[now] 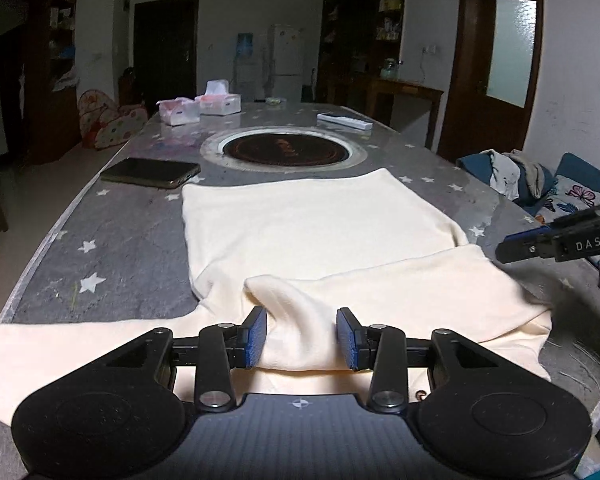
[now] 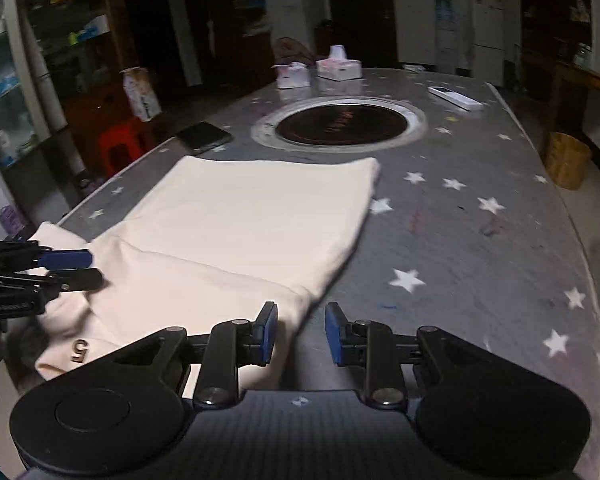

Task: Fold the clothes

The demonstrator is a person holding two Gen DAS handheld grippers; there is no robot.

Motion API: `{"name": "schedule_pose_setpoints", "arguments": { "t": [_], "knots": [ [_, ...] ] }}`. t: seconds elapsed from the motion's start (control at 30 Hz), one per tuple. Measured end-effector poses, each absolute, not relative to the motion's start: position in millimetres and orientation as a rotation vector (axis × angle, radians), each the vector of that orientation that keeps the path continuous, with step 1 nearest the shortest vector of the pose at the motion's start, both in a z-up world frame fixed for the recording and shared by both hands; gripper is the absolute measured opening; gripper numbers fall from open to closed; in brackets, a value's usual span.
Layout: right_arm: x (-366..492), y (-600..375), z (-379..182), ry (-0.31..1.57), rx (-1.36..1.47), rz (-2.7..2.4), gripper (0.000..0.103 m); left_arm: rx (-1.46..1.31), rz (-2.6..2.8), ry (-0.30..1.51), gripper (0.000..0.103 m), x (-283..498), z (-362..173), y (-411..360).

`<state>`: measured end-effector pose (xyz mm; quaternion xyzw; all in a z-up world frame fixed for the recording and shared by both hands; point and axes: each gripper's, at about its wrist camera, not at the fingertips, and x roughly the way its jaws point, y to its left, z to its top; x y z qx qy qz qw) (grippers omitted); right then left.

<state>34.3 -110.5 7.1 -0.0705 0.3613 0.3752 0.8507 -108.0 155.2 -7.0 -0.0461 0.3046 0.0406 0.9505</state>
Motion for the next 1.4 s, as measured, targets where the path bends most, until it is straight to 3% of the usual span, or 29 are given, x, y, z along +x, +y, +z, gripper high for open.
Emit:
{"name": "schedule_pose_setpoints", "arguments": {
  "t": [0.23, 0.53, 0.8, 0.93, 1.0, 1.4],
  "knots": [
    [40.6, -98.2, 2.1, 0.734, -0.115, 0.824, 0.025, -0.094, 0.09, 0.644, 0.038, -109.7, -8.6, 157.9],
    [45.4, -69.9, -4.5, 0.678, -0.301, 0.901, 0.025, -0.078, 0.074, 0.652, 0.034, -113.0, -8.7, 160.5],
    [42.1, -65.8, -0.1, 0.644, -0.458, 0.989, 0.024, -0.095, 0.071, 0.654, 0.011, -114.5, -7.8, 164.8],
    [44.1, -63.1, -3.8, 0.644, -0.505, 1.002, 0.014, -0.11, 0.08, 0.647, 0.004, -117.1, -3.1, 167.0],
    [44.8, -65.2, -0.6, 0.641, -0.508, 0.997, 0.003, -0.124, 0.08, 0.642, 0.002, -120.0, 0.6, 167.5],
    [45.9, -90.1, 3.8, 0.648, -0.493, 0.946, 0.004, -0.143, 0.109, 0.668, 0.002, -122.2, -3.0, 168.3]
  ]
}}
